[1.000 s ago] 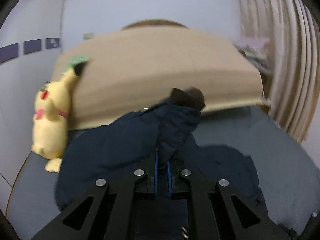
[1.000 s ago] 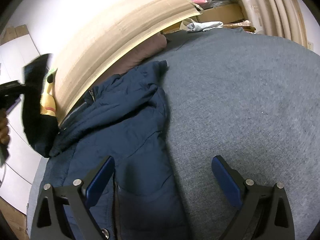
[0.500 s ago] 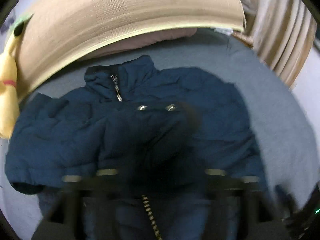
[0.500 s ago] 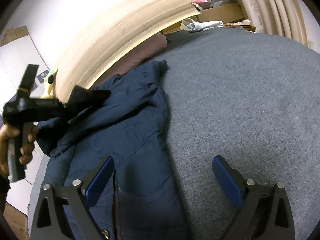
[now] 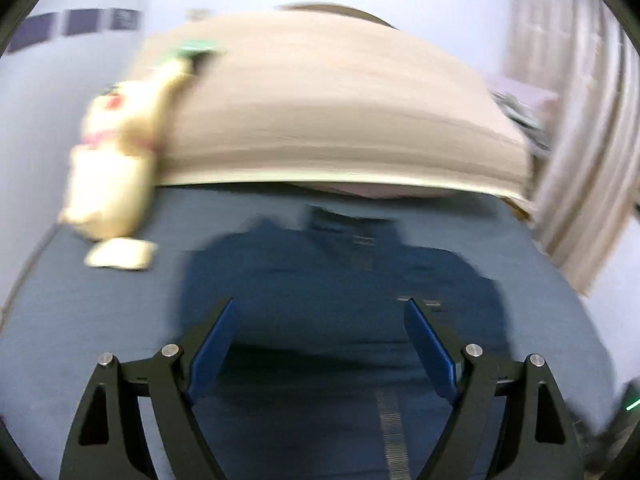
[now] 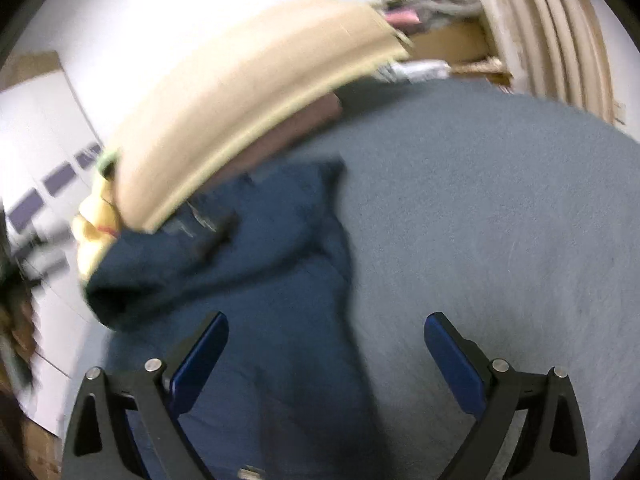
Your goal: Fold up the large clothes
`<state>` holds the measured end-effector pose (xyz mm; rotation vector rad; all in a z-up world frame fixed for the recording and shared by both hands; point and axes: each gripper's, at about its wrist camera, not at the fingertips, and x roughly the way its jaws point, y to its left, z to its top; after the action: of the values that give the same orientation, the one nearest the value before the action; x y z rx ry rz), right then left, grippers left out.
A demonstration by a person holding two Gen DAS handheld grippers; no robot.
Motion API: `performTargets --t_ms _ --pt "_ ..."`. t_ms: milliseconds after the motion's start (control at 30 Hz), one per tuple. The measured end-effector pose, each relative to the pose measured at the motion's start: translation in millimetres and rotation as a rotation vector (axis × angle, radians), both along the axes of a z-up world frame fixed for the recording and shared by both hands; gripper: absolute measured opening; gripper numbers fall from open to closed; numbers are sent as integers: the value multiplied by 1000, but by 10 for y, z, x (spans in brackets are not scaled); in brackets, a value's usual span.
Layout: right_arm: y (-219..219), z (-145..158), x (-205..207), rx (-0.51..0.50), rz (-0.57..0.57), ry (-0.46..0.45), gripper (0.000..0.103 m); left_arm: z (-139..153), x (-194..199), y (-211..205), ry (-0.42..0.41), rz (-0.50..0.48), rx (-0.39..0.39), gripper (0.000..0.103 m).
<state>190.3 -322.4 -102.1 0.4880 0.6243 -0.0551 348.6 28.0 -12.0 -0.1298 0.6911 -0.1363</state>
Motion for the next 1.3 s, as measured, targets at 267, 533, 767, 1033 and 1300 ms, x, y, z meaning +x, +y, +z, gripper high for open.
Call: performTargets --t_ms 267,533,767,1033,1300 --pt "458 107 1330 321 205 119 99 -474 -360 1122 90 206 -64 85" --pt "944 -317 2174 308 221 335 53 -685 -623 1633 112 266 -107 85" --pt "1203 460 2151 -95 245 214 17 -685 -564 1649 99 260 -103 85" --pt "950 538 1964 -336 153 164 17 -564 -140 1226 63 205 -63 85" --pt "718 -318 1934 -312 129 304 17 -753 391 418 81 134 181 85"
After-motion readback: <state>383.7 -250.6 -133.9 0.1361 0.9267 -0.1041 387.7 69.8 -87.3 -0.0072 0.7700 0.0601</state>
